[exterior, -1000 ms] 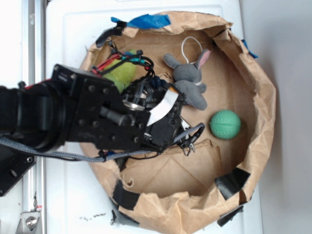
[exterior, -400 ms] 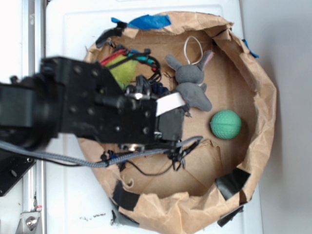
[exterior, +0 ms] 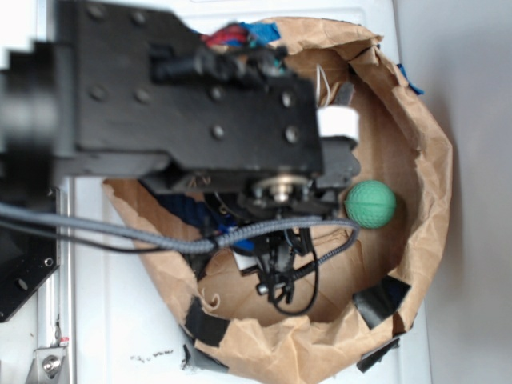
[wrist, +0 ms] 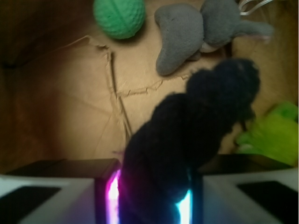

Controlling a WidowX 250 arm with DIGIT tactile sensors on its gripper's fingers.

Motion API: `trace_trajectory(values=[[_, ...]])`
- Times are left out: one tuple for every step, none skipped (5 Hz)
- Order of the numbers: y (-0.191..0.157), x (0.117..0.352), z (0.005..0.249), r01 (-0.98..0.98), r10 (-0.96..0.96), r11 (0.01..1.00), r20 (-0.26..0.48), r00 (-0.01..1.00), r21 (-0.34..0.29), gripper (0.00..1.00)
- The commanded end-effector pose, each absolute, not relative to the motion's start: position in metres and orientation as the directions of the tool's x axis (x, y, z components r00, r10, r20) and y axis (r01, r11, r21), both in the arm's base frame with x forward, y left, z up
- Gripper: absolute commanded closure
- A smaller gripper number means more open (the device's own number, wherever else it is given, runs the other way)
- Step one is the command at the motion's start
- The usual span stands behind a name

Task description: Grab the blue rope.

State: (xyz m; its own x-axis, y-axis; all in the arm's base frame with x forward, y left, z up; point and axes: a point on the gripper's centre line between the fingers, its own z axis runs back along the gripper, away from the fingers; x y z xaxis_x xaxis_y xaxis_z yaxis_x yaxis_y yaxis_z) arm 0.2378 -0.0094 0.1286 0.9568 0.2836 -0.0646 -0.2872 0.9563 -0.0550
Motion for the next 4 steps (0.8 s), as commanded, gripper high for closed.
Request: trace_trajectory(values=[[0.01, 0.242, 0.208, -0.229, 0.228, 0.973, 0.096, 0.969, -0.002, 1.0], [0.017, 0.246, 0.219, -0.217, 0.219, 0.976, 0.088, 0.972, -0.029, 1.0], [0.023, 0.252, 0.211, -0.246, 0.246, 0.969, 0.103, 0.964, -0.009, 1.0], [0.025, 0.252, 0.205, -0.248, 0.246, 0.969, 0.099, 0.964, 0.004, 1.0]])
